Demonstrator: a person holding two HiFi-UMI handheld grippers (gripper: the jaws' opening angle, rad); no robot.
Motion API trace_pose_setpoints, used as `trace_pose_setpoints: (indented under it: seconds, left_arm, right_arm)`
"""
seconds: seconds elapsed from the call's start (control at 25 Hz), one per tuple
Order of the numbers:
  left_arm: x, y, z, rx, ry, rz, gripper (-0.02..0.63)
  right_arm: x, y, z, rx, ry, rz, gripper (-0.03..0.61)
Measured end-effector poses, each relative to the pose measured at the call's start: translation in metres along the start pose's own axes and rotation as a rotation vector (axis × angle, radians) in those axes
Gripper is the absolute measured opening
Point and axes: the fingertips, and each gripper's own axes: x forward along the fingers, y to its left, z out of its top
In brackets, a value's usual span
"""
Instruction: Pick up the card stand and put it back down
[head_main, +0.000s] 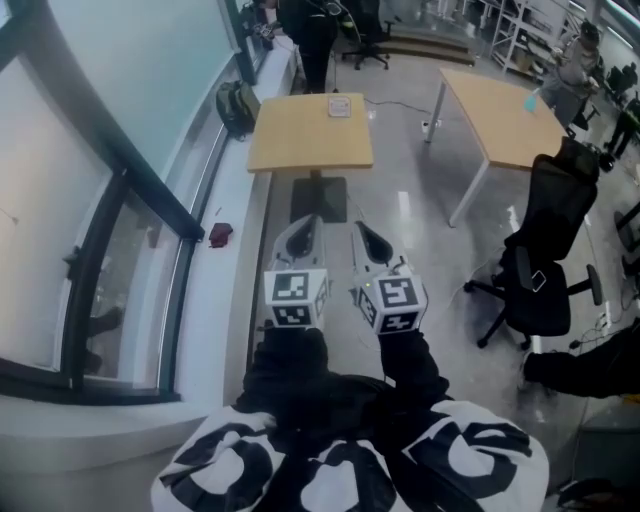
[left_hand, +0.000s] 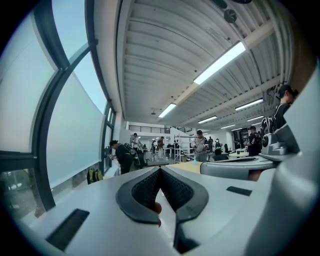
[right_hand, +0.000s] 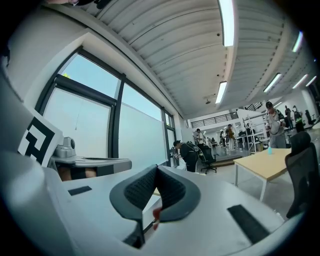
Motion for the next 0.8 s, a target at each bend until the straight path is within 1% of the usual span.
trace_pose_setpoints:
  seconds: [0.12,0.24,0.4,0.56,0.68,0.8]
  left_arm:
    - [0.042,0.032,-0.007,-0.014,0.004,0.001,0.008]
    - [0.092,0.075,-0.003,-0.034,0.002,-0.002,0.008]
    - [0.155,0.124,0.010,-0.055,-0.014,-0.033,0.008]
    - [0.212,0.172,0.011,-0.075,-0.009,-0.055,0.007]
    - [0.240,0.197,0.004,-0.103,0.012,-0.068,0.008]
    - [0.261,0.210,-0.010,-0.122,0.043,-0.086,0.008]
  right_arm:
    - [0.048,-0.009,-0.008,-0.006,0.017,-0.007,0.017]
    - [0.106,-0.017,-0.008,-0.021,0.037,-0.022,0.017]
    - [0.182,-0.030,-0.001,-0.040,0.054,-0.061,0.017]
    - [0.251,-0.036,0.001,-0.049,0.064,-0.091,0.017]
    - [0.287,-0.042,-0.006,-0.046,0.096,-0.113,0.017]
    - [0.314,-0.053,-0.014,-0.033,0.124,-0.131,0.017]
